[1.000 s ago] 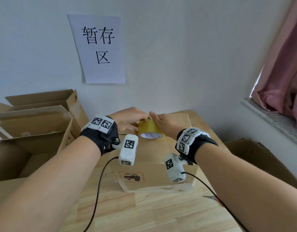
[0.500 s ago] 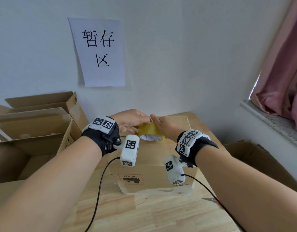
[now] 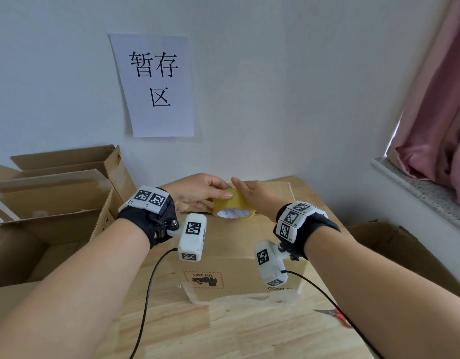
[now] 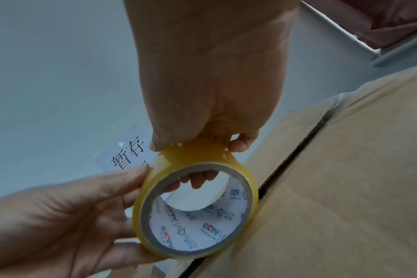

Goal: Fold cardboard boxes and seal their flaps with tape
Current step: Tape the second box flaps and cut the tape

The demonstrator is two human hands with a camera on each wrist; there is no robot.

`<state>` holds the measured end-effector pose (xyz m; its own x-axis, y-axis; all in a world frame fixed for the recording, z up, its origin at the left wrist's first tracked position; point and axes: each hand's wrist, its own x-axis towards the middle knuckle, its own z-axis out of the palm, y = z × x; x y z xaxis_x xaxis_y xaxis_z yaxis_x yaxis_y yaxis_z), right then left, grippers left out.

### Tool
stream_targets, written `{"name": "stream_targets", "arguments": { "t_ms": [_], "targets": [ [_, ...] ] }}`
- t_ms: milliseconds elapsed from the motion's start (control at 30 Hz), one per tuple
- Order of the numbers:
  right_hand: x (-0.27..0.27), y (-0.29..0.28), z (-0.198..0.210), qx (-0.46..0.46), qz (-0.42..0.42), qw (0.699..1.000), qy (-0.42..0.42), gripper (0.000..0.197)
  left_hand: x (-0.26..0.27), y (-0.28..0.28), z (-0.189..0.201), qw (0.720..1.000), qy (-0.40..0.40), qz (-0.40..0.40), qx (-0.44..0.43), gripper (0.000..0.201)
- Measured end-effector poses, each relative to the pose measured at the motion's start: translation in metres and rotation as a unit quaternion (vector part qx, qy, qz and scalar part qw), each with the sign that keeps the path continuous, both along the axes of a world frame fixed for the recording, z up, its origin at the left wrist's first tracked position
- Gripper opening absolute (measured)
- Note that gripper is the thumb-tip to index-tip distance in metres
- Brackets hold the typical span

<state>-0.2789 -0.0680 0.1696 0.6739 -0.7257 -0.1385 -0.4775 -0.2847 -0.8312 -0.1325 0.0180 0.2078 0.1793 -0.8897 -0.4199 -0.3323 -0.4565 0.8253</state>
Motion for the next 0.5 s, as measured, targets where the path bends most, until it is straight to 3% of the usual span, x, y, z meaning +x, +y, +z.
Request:
{"name": "stream_targets", "arguments": {
  "t_ms": [67,167,233,300,400,500],
  "targets": [
    [0.0,-0.004,-0.004,0.018,-0.041,0.998,-0.037,0.035,0.002,0.002,-0.005,0.997,0.049,0.054,-0.015,0.03],
    [-0.003,-0.004,-0.007,0.025,-0.133,0.99,-0.036,0.058,-0.002,0.005,-0.017,0.987,0.1,0.125,-0.03,0.032],
    [0.0,-0.003,-0.005,0.047,-0.169,0.984,-0.017,0.063,-0.006,0.006,-0.023,0.981,0.109,0.157,-0.041,0.029],
    [0.004,-0.004,-0.001,0.062,-0.176,0.982,-0.002,0.052,-0.01,0.007,-0.024,0.974,0.122,0.181,-0.056,0.023],
    [0.005,-0.003,0.001,0.086,-0.172,0.981,0.002,0.053,-0.012,0.009,-0.025,0.971,0.128,0.189,-0.074,0.024],
    [0.004,0.002,-0.001,0.155,-0.156,0.974,-0.051,0.046,-0.012,0.012,-0.03,0.977,0.103,0.173,-0.074,0.025]
  ]
}}
